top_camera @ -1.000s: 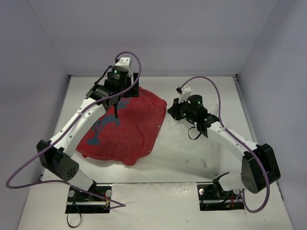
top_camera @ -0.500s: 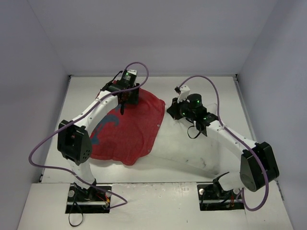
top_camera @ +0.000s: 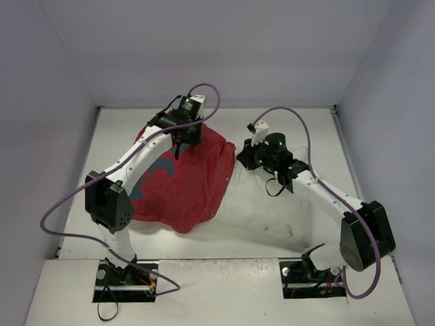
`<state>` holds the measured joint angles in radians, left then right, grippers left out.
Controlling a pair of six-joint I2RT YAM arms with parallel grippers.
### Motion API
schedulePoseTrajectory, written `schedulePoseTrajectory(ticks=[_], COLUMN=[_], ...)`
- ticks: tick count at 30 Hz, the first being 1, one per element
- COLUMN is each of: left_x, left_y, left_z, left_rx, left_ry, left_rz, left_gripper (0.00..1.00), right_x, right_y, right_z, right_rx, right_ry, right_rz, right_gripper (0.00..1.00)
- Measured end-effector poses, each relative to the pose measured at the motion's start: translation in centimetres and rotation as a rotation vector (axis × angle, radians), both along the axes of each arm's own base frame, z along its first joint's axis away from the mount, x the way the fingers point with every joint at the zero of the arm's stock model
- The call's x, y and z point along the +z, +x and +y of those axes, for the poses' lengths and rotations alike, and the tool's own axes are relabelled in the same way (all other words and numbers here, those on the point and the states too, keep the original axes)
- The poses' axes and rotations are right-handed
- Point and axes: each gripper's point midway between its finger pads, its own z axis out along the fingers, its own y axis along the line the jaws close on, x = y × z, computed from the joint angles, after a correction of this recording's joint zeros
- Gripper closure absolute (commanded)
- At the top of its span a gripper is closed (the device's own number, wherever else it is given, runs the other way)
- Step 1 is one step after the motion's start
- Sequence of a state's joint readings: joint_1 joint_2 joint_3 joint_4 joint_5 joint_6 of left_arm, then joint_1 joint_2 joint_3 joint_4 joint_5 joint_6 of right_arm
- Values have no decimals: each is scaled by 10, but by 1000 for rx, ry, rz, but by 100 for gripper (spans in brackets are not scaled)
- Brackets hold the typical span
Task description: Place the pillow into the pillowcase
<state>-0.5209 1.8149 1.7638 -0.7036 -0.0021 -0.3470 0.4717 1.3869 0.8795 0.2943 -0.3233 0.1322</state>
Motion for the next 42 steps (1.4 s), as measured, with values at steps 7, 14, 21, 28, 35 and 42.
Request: schedulePoseTrajectory(ticks=[7,14,21,28,35,42], left_x=[48,48,33,15,16,17], left_y=[-35,-40,-22,-13,-3,0], left_z=[-59,-60,-15,15,36,40], left_rx=[-131,-107,-13,32,70,69], left_ry=[-43,1,92,166,193,183], left_rz=[-93,-120,-125,-102,-109,-105], left_gripper=[100,96,83,48,44,46], right_x=[-6,-8,-4,-2,-2,-2], right_y=[0,1,3,3,2,2], right_z=[-2,-5,-3,-1,0,0], right_rx=[-8,-29,-31,-27,-23,-22], right_ry=[-16,-28,-10,-5,-3,-3], right_rz=[23,27,14,11,12,13], right_gripper=[100,100,100,100,100,100])
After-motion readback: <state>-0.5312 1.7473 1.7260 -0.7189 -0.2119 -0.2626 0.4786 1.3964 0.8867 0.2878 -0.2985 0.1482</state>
